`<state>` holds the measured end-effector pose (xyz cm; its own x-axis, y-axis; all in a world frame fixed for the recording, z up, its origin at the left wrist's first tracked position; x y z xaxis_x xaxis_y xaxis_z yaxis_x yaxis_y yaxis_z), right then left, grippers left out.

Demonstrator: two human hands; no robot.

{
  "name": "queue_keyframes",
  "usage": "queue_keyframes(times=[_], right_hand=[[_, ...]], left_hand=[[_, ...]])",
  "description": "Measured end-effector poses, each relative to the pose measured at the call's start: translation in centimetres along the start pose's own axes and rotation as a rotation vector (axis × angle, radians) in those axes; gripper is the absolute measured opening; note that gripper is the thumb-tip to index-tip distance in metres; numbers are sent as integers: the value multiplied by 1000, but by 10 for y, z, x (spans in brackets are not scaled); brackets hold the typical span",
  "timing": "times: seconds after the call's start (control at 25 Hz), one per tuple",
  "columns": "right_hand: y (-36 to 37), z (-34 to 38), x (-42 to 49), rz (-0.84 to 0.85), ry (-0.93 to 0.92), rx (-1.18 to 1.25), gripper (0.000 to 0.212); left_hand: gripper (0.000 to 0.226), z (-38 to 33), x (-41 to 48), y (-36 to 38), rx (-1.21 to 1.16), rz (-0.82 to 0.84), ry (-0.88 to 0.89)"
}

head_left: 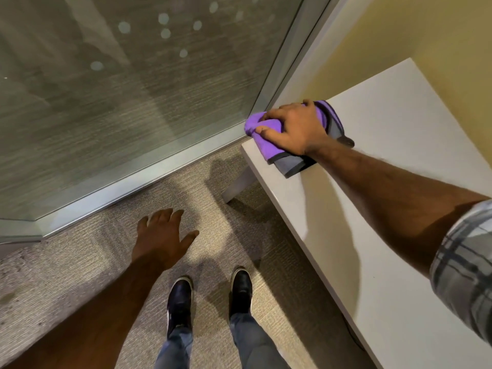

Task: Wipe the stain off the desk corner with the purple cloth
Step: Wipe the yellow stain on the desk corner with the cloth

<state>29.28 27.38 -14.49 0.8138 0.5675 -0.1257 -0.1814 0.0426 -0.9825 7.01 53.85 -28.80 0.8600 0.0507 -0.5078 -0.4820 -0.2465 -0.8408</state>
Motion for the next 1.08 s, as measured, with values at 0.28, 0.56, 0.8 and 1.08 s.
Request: queue_keyframes(times=[0.28,0.56,0.8,1.08], right_hand=[[15,82,-23,-41,-181,-51,61],[27,106,-51,44,-134,-70,51],[27,118,-92,-8,-107,-8,48],[40,119,-183,-11,-69,-33,43]], left_hand=[[79,-7,2,-18,23,-66,38],[77,-4,-1,-41,56,-141,80],[81,3,-11,-53,66,-164,111],[79,-14,-25,-58,83,-148,184]])
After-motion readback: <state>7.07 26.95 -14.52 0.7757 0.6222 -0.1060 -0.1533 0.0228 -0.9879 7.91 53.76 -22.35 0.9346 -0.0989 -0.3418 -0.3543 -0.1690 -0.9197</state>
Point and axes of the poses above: each hand's wrist, its own x-axis towards the middle knuckle, its own y-axis out of the palm, z = x × y, the point moved 6 cm from there along x, towards the middle knuckle, and after that the axes turned 10 degrees about -y, right-handed, at the moved point
